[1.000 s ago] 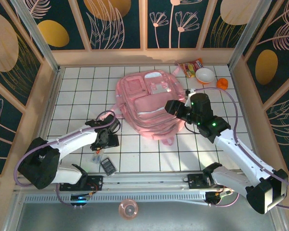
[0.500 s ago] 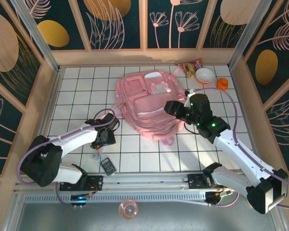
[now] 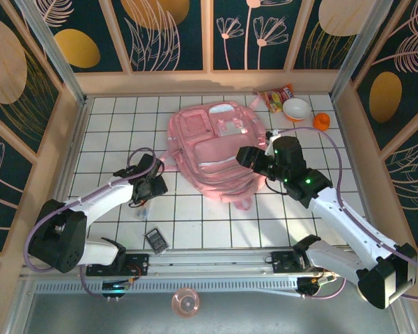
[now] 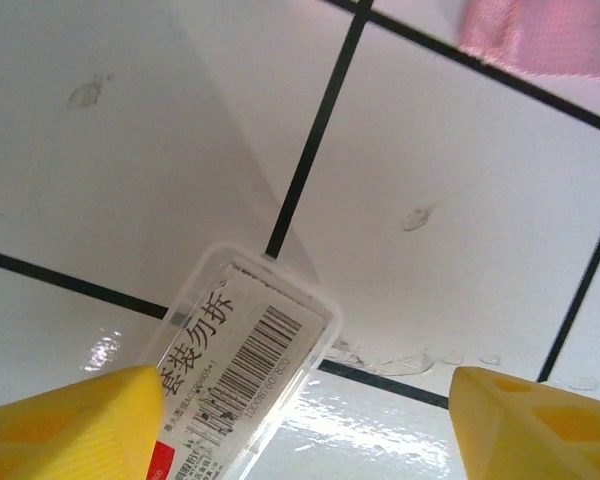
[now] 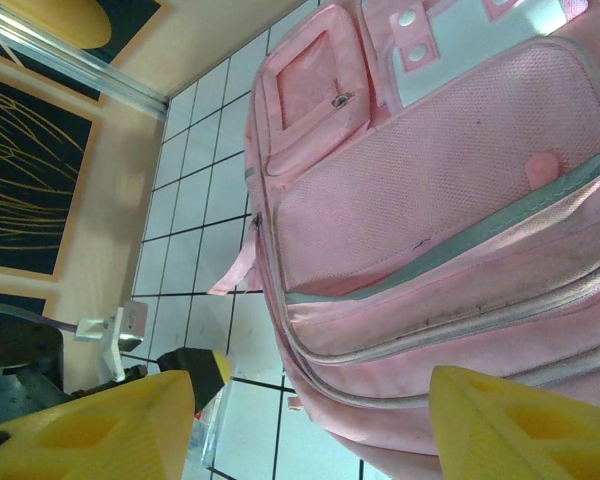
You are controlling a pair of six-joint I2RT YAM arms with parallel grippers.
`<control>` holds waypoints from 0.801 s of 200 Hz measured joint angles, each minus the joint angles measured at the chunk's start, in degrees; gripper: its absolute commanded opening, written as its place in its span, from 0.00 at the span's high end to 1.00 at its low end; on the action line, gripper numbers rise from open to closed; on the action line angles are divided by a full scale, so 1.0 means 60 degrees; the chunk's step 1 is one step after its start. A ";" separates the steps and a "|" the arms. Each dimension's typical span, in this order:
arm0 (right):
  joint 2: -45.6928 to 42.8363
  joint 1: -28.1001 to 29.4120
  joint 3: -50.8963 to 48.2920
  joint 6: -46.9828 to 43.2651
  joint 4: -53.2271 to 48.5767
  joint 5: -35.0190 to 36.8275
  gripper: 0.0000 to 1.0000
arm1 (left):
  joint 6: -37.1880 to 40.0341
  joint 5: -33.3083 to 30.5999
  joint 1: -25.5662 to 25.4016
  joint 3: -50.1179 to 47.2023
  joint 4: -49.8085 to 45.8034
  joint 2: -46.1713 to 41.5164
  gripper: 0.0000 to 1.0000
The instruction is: Pack the student bag
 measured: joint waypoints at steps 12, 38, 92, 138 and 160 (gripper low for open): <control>0.0000 0.0004 0.0000 0.0000 0.0004 0.0040 0.37 | 0.0044 -0.0073 0.0029 0.0164 -0.0182 -0.0069 0.20; 0.0000 0.0007 -0.0007 0.0004 0.0007 0.0095 0.37 | 0.0131 -0.0226 0.0120 0.0251 -0.0725 -0.0204 0.20; 0.0004 0.0051 -0.0102 0.0073 0.0153 0.0095 0.38 | 0.0291 -0.0321 0.0299 -0.0160 -0.0892 0.0244 0.24; -0.0025 0.0058 -0.0102 0.0102 0.0149 0.0098 0.38 | 0.0539 -0.0106 0.0430 -0.0186 -0.0335 0.0900 0.47; -0.0127 0.0058 -0.0109 0.0113 0.0149 0.0102 0.38 | 0.0532 -0.0011 0.0430 -0.0189 -0.0226 0.0871 0.57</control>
